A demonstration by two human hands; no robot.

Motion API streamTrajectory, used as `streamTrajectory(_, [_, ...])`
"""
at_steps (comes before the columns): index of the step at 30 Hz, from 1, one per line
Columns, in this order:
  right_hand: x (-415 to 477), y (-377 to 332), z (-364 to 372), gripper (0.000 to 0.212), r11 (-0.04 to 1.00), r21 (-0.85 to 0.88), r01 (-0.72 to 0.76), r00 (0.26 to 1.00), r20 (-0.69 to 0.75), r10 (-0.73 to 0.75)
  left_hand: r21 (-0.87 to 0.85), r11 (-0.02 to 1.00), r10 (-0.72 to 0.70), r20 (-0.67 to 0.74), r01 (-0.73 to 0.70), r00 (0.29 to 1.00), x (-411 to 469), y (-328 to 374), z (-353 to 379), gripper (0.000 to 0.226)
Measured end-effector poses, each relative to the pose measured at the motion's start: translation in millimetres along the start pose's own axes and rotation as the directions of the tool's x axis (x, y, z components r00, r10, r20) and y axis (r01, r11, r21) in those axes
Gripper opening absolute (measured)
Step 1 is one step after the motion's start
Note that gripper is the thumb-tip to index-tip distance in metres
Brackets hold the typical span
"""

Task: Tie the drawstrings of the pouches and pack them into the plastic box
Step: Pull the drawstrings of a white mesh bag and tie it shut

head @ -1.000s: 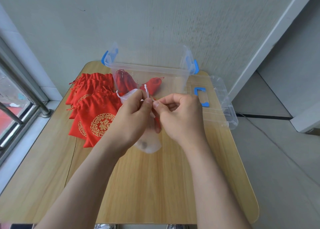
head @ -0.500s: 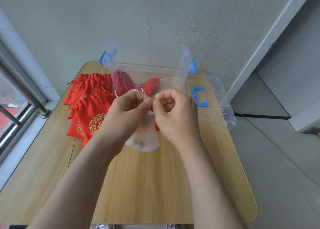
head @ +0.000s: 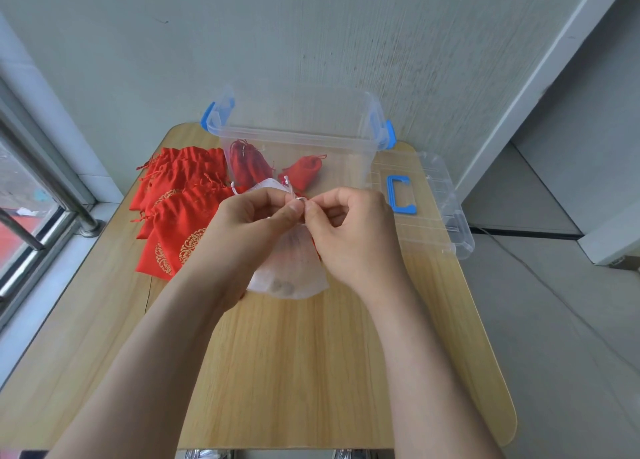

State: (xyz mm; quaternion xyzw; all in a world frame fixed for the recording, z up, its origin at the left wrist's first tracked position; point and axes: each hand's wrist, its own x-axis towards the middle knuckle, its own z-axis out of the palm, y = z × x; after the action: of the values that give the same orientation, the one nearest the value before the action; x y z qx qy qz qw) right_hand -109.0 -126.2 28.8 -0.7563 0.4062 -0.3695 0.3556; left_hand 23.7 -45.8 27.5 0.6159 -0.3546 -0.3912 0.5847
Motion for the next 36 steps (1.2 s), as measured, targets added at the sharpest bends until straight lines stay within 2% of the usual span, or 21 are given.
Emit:
streamTrajectory(5, [-2,-2,3,0.016,0.998,-0.066,0.006,0.999,-0.046,-0.009,0.057,0.998,0.046,-0.135,-0.039,0.990,-3,3,5,0.006])
streamTrajectory(8, [-3,-4,5,0.016,0.999,-0.049,-0.004,0.999,-0.044,0.002,0.046,0.998,0.051,-0.177,-0.044,0.983,-3,4,6,0.004])
streamTrajectory(13, [-4,-6,4,0.013,1.000,-0.010,0.017,1.000,-0.005,-0.017,0.006,1.000,0.025,-0.241,-0.024,0.970,-4,9,6,0.014])
streamTrajectory(15, [-5,-7,3,0.014,1.000,-0.003,0.017,1.000,0.013,-0.017,0.029,0.998,0.064,-0.238,-0.058,0.969,-4,9,6,0.015])
streamTrajectory(22, [-6,-7,1,0.013,0.998,-0.064,-0.019,0.999,0.050,0.022,0.239,0.945,0.261,-0.136,-0.223,0.956,-8,8,4,0.009])
streamTrajectory(26, [-6,-6,1,0.009,0.992,-0.124,-0.017,0.999,0.048,0.023,0.469,0.842,0.348,-0.097,-0.266,0.932,-4,3,4,0.012])
streamTrajectory(29, [-6,-4,2,0.008,0.987,-0.156,-0.022,0.998,0.046,0.030,0.539,0.807,0.307,-0.034,-0.241,0.951,0,-3,8,0.015])
streamTrajectory(31, [-5,-2,3,0.007,0.981,-0.196,-0.006,0.999,0.048,0.016,0.505,0.844,0.215,-0.013,-0.179,0.976,1,-6,9,0.018])
streamTrajectory(34, [-4,0,4,0.012,0.973,-0.229,0.041,0.998,0.057,-0.028,0.262,0.965,-0.020,0.012,0.017,1.000,3,-6,6,0.024])
streamTrajectory(36, [-4,0,4,0.014,0.970,-0.232,0.066,0.997,0.065,-0.052,0.125,0.989,-0.090,0.060,0.082,0.994,4,-7,2,0.027])
